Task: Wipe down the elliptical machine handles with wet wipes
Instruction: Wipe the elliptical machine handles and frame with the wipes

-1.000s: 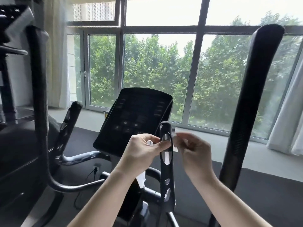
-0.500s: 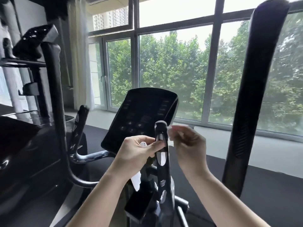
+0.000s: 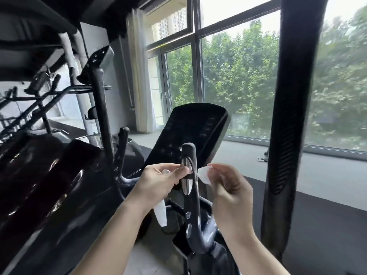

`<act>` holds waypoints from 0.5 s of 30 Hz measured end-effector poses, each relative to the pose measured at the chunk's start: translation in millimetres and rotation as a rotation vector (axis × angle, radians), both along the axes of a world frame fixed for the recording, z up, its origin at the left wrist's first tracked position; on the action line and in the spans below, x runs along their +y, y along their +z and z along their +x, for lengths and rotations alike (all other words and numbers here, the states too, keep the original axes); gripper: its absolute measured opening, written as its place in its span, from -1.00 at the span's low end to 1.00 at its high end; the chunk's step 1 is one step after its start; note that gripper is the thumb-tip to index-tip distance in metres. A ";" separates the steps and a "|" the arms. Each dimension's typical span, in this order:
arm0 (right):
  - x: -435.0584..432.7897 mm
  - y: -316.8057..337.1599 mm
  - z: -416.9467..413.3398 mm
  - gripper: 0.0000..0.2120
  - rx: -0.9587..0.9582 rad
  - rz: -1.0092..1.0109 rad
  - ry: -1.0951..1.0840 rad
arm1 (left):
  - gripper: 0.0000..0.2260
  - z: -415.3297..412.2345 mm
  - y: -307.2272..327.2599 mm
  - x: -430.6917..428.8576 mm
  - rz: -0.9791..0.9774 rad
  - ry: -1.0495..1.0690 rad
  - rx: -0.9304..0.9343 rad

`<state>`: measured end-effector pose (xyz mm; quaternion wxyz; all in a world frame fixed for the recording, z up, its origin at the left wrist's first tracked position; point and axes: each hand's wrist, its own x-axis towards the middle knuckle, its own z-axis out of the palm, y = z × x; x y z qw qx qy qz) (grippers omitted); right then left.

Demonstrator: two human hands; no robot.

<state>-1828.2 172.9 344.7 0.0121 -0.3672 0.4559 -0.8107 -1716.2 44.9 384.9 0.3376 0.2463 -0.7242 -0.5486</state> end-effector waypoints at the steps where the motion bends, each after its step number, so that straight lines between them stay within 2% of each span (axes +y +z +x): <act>1: -0.4 0.3 -1.2 -0.80 -0.009 0.010 0.003 | -0.66 -0.2 0.2 2.2 0.004 0.012 0.004; 5: -7.7 5.6 -5.2 -0.92 -0.061 0.036 0.028 | -0.62 -0.4 -1.0 5.6 0.023 0.042 0.030; 9: -25.1 15.3 -6.3 -0.88 0.012 0.055 -0.050 | -0.62 -0.6 -3.9 1.5 0.030 0.018 0.042; 15: -23.2 6.8 1.0 -0.95 -0.052 0.028 0.027 | -0.64 -2.0 -4.3 -8.1 0.007 -0.077 0.068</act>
